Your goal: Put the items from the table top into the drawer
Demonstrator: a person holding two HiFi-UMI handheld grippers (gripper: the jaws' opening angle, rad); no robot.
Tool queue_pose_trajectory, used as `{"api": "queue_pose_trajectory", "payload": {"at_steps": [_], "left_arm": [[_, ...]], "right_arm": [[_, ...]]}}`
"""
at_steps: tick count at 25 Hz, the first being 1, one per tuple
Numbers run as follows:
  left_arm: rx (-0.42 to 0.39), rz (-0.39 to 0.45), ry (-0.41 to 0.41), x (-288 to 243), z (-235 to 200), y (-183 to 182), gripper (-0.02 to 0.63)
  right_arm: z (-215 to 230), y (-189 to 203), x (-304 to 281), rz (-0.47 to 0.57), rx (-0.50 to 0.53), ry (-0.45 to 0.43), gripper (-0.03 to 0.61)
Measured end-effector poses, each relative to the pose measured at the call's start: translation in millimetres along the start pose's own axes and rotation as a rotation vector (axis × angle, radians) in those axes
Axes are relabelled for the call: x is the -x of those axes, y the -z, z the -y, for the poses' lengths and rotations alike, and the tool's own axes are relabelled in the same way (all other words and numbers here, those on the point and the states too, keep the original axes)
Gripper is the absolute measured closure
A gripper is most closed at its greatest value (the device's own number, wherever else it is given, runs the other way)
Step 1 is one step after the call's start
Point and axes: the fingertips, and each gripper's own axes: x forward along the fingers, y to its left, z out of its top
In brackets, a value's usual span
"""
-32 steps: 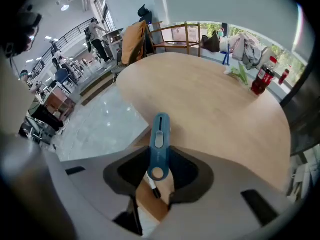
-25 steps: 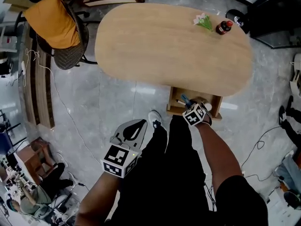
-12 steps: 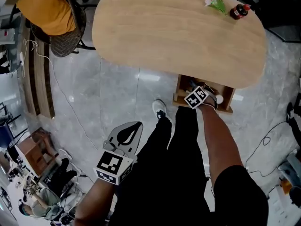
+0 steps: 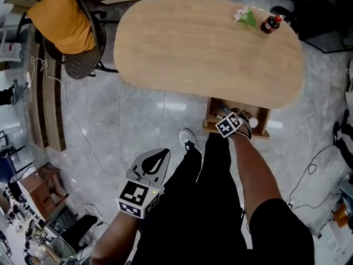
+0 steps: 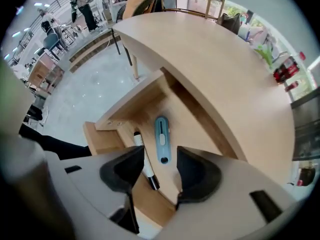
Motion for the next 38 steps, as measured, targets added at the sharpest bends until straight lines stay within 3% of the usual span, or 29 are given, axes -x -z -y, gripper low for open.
{"api": "queue_pose_trajectory", "payload": {"at_steps": [5, 11, 16, 22, 27, 33, 38], "left_arm": [[-0.066, 0.055, 0.052, 22, 24, -32, 0.612], [-0.124, 0.126, 0.083, 57, 45, -55, 0.612], [-0.159, 0.221, 0.13, 88, 62, -88, 0.612], [-0.215, 0.273, 0.206, 117, 98, -99, 0.612], [-0.242, 0.333, 0.245, 141, 123, -108, 0.612], [-0.218, 0.405, 0.224, 164, 154, -108, 0.612], [-0.196, 0.451, 0.172, 174, 193, -103, 0.612]], "right_arm": [[-10, 5, 64, 0.052, -0.045, -0.004, 0.399], [-26, 1, 172, 0.192, -0.136, -0.028, 0.399], [-38, -16, 282, 0.426, -0.321, -0.038, 0.399], [-66, -23, 429, 0.692, -0.432, -0.013, 0.449], [-79, -23, 527, 0.855, -0.433, 0.005, 0.549], [-76, 2, 602, 1.0, -0.453, -0.013, 0.574], [-74, 40, 637, 1.074, -0.372, -0.008, 0.575]]}}
